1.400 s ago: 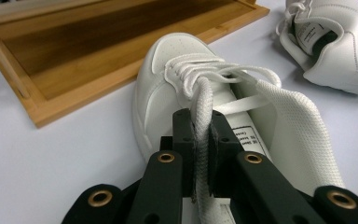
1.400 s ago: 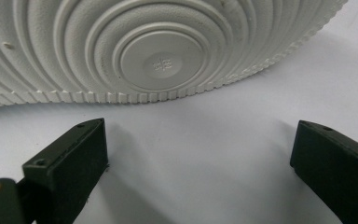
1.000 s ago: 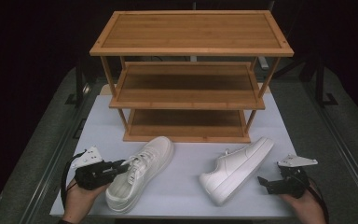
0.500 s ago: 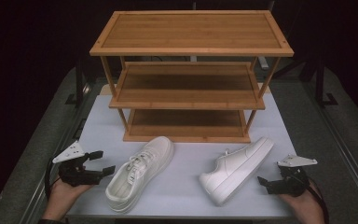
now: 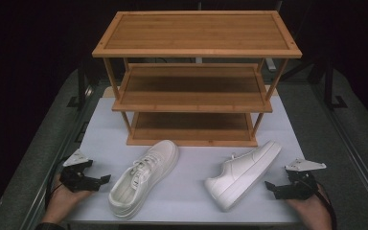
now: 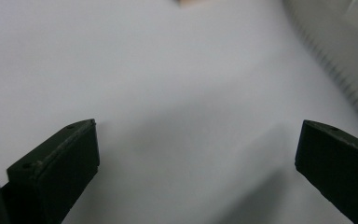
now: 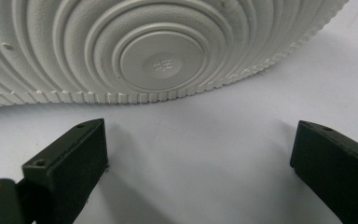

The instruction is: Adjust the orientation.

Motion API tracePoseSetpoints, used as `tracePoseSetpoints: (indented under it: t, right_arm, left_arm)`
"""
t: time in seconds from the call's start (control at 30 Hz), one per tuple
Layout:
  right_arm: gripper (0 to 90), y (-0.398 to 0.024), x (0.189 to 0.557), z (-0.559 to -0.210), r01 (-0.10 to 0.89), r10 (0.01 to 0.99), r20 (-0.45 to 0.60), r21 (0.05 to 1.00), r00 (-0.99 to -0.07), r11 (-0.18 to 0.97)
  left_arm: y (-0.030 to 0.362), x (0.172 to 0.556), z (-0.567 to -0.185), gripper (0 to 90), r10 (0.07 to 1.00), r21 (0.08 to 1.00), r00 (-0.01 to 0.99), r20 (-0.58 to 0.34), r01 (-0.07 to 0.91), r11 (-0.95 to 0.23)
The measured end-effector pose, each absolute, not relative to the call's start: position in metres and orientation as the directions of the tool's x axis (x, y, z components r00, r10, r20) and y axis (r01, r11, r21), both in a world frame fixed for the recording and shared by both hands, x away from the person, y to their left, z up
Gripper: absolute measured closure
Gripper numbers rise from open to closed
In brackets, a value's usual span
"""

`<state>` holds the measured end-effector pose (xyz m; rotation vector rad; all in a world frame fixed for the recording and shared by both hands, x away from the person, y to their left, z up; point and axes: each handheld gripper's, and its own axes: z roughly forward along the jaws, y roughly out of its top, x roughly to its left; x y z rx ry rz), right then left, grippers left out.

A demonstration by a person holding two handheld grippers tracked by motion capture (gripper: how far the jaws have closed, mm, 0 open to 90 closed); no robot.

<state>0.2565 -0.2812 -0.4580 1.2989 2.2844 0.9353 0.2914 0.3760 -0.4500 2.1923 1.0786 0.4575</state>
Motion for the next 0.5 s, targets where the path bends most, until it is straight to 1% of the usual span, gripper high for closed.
tracePoseSetpoints:
  t: [0.07, 0.13, 0.2, 0.23, 0.3, 0.33, 0.4, 0.43, 0.5]
  right_arm:
    - [6.9, -0.281, 0.255, -0.456, 0.631, 0.858, 0.020, 0.686, -0.512, 0.361]
    - [14.5, -0.284, 0.253, -0.450, 0.641, 0.855, 0.038, 0.680, -0.516, 0.357]
    - [14.7, -0.286, 0.250, -0.441, 0.646, 0.859, 0.041, 0.678, -0.510, 0.350]
    - [17.6, -0.287, 0.249, -0.438, 0.643, 0.853, 0.045, 0.678, -0.519, 0.356]
    - [27.3, -0.290, 0.245, -0.430, 0.627, 0.841, 0.058, 0.694, -0.538, 0.353]
    - [30.3, -0.291, 0.243, -0.426, 0.626, 0.837, 0.075, 0.701, -0.541, 0.342]
    - [42.6, -0.293, 0.241, -0.418, 0.613, 0.822, 0.103, 0.719, -0.561, 0.328]
    - [45.7, -0.293, 0.239, -0.412, 0.604, 0.816, 0.107, 0.729, -0.568, 0.324]
    - [56.6, -0.293, 0.237, -0.401, 0.584, 0.803, 0.113, 0.746, -0.585, 0.321]
  left_arm:
    - [0.375, 0.290, -0.450, 0.0, 0.796, 0.687, 0.604, 0.036, 0.564, -0.459]
    - [0.376, 0.291, -0.450, 0.0, 0.797, 0.685, 0.603, 0.026, 0.570, -0.454]
    - [0.376, 0.291, -0.450, 0.0, 0.797, 0.684, 0.603, 0.027, 0.570, -0.454]
    - [0.376, 0.291, -0.450, 0.0, 0.797, 0.685, 0.603, 0.027, 0.570, -0.454]
    - [0.376, 0.291, -0.450, 0.0, 0.797, 0.685, 0.603, 0.025, 0.570, -0.453]
    - [0.376, 0.291, -0.450, 0.0, 0.798, 0.685, 0.602, 0.023, 0.572, -0.451]
    - [0.376, 0.291, -0.450, 0.0, 0.798, 0.685, 0.602, 0.024, 0.572, -0.451]
    - [0.376, 0.291, -0.450, 0.0, 0.798, 0.686, 0.602, 0.023, 0.571, -0.451]
    - [0.376, 0.291, -0.450, 0.0, 0.799, 0.686, 0.601, 0.023, 0.571, -0.450]
